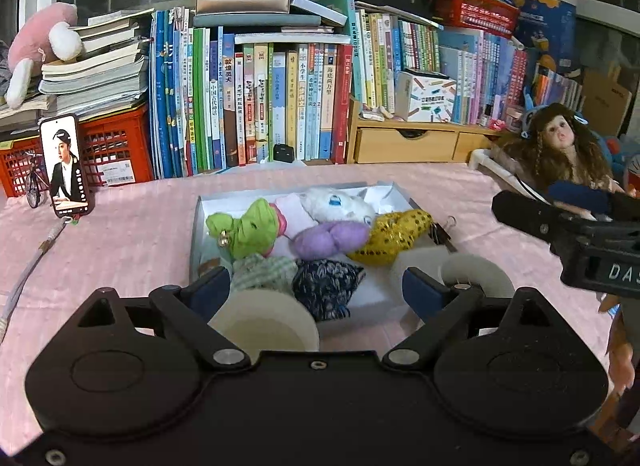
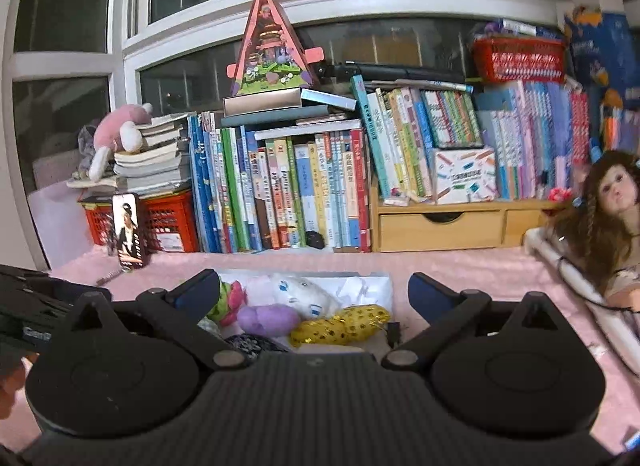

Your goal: Organize soft objects

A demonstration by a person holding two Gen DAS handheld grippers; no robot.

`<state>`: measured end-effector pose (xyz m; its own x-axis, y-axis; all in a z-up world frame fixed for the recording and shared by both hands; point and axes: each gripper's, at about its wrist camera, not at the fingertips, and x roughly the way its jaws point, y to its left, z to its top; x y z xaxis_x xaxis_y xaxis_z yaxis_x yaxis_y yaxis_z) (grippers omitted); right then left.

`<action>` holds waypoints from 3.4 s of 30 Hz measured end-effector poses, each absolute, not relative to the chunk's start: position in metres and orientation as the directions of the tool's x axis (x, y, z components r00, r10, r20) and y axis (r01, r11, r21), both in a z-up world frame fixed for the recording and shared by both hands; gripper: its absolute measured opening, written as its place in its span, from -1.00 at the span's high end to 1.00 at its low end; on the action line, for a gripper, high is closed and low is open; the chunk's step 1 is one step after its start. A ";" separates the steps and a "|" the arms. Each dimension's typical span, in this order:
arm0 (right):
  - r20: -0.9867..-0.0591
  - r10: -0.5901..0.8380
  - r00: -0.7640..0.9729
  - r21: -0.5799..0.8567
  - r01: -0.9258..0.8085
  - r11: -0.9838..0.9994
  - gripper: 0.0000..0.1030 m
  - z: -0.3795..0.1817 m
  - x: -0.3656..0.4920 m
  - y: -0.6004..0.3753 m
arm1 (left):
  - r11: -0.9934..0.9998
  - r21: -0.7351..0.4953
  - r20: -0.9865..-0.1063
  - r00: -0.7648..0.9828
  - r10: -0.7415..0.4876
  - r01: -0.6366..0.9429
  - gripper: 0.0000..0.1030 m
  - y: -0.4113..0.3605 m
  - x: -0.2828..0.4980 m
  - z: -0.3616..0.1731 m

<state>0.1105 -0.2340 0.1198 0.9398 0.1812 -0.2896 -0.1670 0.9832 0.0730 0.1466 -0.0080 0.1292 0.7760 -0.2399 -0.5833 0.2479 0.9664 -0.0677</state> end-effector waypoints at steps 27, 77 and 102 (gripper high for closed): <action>-0.250 0.120 0.961 0.031 -0.116 0.993 -1.00 0.080 0.044 -0.227 | 0.980 -0.008 -0.520 0.837 -0.172 0.197 -0.86 -0.004 0.066 0.085; -0.498 0.094 0.862 -0.006 -0.112 0.994 -1.00 -0.008 0.041 -0.206 | 0.999 -0.012 -0.618 0.785 -0.032 0.031 -0.88 -0.002 0.063 0.005; -0.538 0.088 0.838 -0.006 -0.109 0.994 -1.00 -0.010 0.046 -0.204 | 1.000 0.011 -0.611 0.792 -0.016 0.028 -1.00 -0.005 0.062 0.000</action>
